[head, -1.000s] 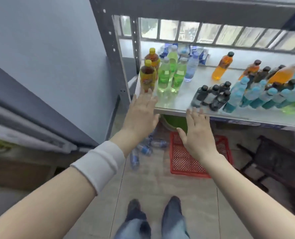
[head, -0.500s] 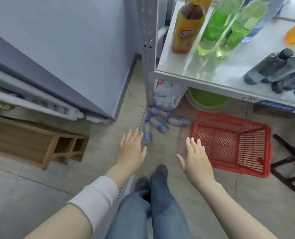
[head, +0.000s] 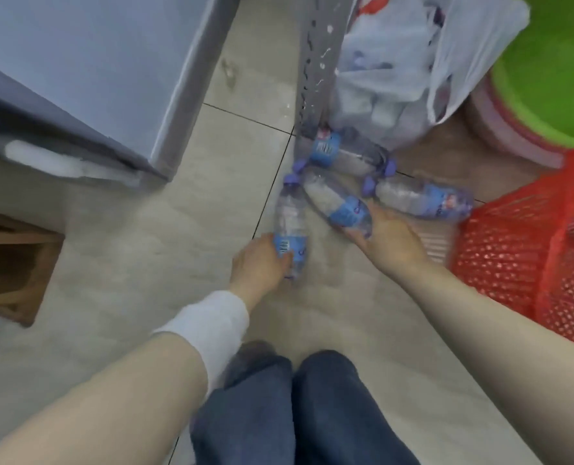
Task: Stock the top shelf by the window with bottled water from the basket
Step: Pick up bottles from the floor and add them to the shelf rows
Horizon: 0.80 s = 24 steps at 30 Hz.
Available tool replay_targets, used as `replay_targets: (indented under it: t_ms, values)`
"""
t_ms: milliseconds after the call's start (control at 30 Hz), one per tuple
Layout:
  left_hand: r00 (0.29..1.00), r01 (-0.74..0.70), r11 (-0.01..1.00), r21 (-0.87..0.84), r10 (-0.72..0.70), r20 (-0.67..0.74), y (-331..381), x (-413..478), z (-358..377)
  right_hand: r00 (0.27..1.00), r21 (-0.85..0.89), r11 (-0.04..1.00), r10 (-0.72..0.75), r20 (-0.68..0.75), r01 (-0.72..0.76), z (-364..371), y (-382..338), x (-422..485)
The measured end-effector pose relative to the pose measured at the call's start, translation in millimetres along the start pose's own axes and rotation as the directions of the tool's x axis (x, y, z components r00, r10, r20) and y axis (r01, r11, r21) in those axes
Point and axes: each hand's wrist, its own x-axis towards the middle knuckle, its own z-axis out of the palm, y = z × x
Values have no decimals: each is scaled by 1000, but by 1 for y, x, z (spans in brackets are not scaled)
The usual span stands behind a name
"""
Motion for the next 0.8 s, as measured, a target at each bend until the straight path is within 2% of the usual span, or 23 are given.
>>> replay_targets:
  t_ms: [67, 200, 333, 467, 700, 800]
  values:
    - [998, 57, 982, -178, -61, -17, -4, 49, 15, 1000, -21, 1000, -17, -6, 17, 17, -1, 50]
    - [998, 21, 929, -370, -43, -50, -9, 103, 29, 998, -71, 996, -61, 17, 62, 32, -4, 114]
    - [999, 36, 877, -480, -51, -18, -16, 120, 37, 983, 119, 993, -27, 184, 5, 30, -4, 135]
    - [994, 109, 781, -614, -93, 58, -24, 120, 34, 946, 186, 975, 57, 319, -122, 25, -7, 145]
    - [971, 238, 567, -789, -149, 185, -34, 60, 11, 976, 368, 914, 108, 188, -172, 20, -6, 93]
    - [961, 277, 526, -804, -163, 224, -30, 14, -7, 979, 518, 832, 142, 145, -197, 4, -10, 47]
